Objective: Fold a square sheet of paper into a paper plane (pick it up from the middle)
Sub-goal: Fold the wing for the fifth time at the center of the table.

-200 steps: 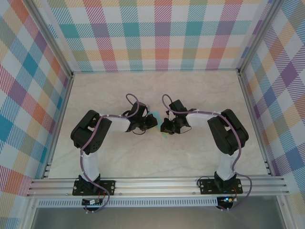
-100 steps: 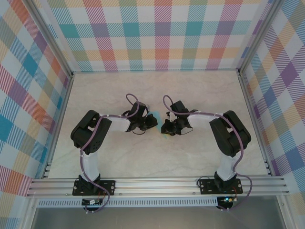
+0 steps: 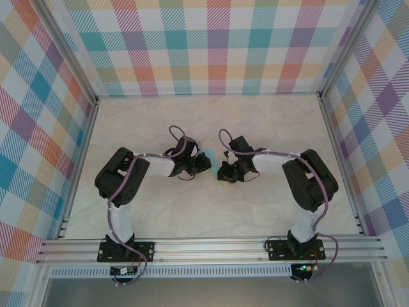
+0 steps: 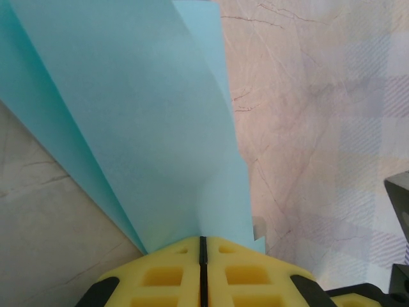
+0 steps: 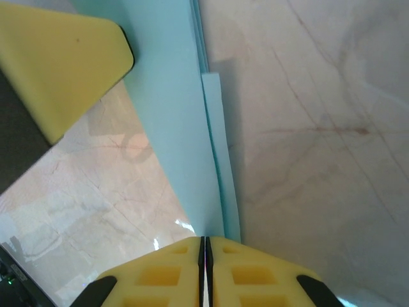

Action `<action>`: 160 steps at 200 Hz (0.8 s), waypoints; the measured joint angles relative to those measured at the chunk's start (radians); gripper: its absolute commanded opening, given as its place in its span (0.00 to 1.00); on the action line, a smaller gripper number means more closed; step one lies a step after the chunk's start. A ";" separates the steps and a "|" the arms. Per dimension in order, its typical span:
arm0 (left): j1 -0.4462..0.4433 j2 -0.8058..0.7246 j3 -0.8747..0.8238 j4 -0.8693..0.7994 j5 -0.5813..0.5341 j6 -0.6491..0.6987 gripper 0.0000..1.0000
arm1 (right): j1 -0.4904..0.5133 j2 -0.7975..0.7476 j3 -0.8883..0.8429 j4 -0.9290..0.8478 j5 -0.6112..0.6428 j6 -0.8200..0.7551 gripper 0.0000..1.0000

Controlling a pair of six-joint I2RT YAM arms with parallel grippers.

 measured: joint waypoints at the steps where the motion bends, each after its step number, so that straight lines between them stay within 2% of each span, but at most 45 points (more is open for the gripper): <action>1: 0.000 0.000 0.000 0.000 0.000 0.000 0.10 | 0.000 -0.001 0.000 -0.001 0.000 0.000 0.12; 121: 0.000 0.003 0.011 -0.019 0.001 0.000 0.10 | 0.000 -0.023 -0.026 -0.066 0.019 -0.029 0.13; 160: 0.000 0.003 0.011 -0.019 0.001 0.000 0.10 | 0.006 -0.093 -0.031 -0.073 0.014 -0.034 0.14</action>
